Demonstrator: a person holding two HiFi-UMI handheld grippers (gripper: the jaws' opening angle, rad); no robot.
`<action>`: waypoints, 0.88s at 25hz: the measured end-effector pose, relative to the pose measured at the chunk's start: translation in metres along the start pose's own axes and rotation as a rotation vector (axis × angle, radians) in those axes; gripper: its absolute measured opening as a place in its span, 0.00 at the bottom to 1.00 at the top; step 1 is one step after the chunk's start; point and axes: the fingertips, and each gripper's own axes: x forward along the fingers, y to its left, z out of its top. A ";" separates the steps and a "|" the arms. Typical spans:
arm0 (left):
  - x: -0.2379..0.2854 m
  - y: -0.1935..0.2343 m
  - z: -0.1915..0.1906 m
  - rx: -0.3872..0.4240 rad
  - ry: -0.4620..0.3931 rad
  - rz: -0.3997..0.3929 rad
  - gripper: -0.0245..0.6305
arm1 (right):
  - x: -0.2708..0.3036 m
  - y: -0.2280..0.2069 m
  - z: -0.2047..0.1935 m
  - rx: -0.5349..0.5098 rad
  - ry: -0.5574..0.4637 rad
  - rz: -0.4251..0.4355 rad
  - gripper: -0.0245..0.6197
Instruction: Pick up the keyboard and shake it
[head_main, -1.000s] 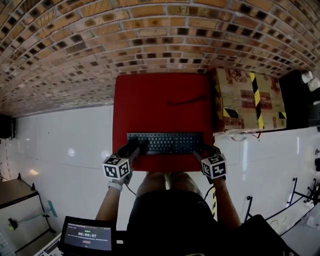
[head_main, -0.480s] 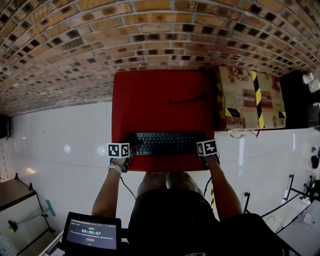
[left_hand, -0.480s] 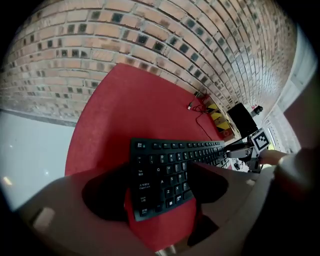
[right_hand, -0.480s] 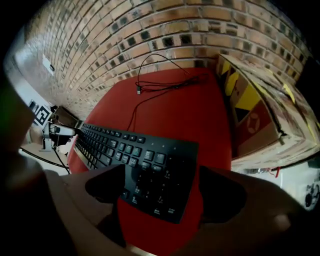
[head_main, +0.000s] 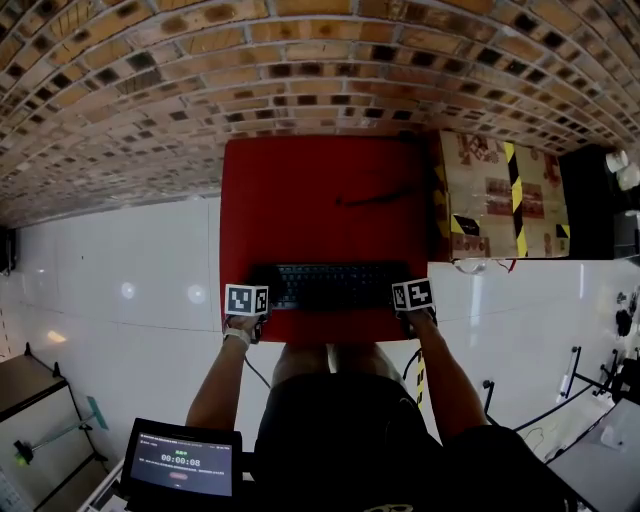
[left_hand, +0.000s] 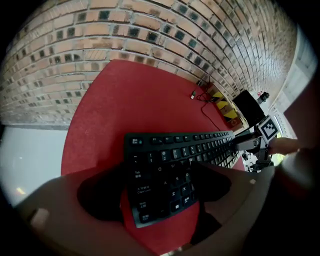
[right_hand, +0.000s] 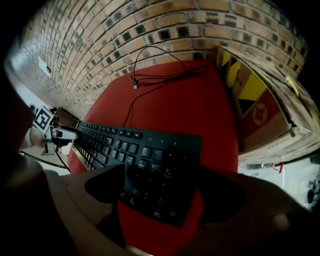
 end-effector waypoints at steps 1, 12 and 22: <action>0.001 -0.001 0.000 -0.001 0.002 0.006 0.72 | 0.000 0.000 -0.001 -0.004 0.000 -0.008 0.73; 0.003 0.003 0.000 -0.012 -0.035 0.071 0.68 | 0.000 0.000 -0.004 -0.058 -0.080 -0.014 0.72; -0.010 0.001 0.004 -0.023 -0.085 0.079 0.68 | -0.011 0.004 -0.002 -0.070 -0.088 -0.059 0.70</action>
